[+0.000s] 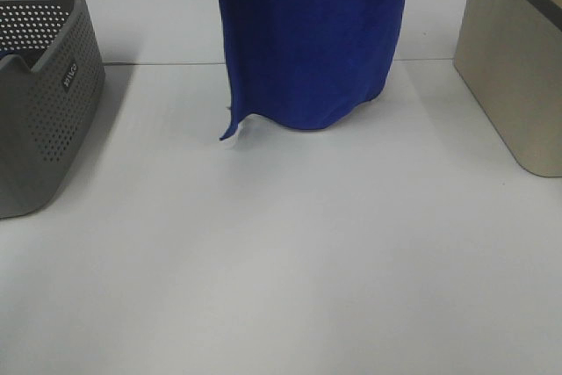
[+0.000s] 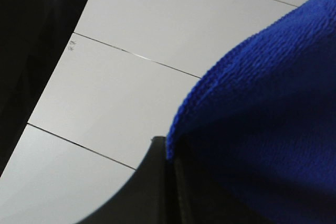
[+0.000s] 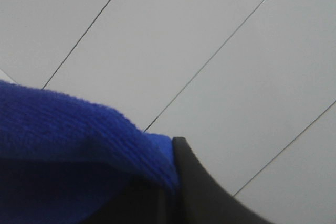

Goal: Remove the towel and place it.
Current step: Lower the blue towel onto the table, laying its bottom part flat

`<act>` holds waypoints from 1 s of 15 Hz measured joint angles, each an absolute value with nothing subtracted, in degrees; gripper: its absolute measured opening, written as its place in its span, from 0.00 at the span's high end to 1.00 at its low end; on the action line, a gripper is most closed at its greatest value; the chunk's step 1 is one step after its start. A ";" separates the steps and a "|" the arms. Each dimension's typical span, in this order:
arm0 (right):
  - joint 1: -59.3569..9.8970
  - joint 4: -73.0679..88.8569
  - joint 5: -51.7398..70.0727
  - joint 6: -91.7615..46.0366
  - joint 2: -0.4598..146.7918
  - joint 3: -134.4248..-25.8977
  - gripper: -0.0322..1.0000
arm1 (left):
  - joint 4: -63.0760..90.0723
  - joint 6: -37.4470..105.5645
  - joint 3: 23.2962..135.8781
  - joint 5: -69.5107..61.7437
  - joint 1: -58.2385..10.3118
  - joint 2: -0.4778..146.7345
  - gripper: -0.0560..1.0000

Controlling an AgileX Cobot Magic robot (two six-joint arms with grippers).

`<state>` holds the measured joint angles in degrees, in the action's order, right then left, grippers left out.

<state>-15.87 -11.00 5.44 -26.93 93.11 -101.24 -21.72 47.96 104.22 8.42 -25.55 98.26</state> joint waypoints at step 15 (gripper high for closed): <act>-15.87 -7.96 -18.28 -28.07 110.52 -112.01 0.95 | -17.48 45.89 137.80 23.55 -18.11 127.25 0.95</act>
<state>-15.87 -7.96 -18.28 -28.07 110.52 -112.01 -17.48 45.89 137.80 23.55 -18.11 127.25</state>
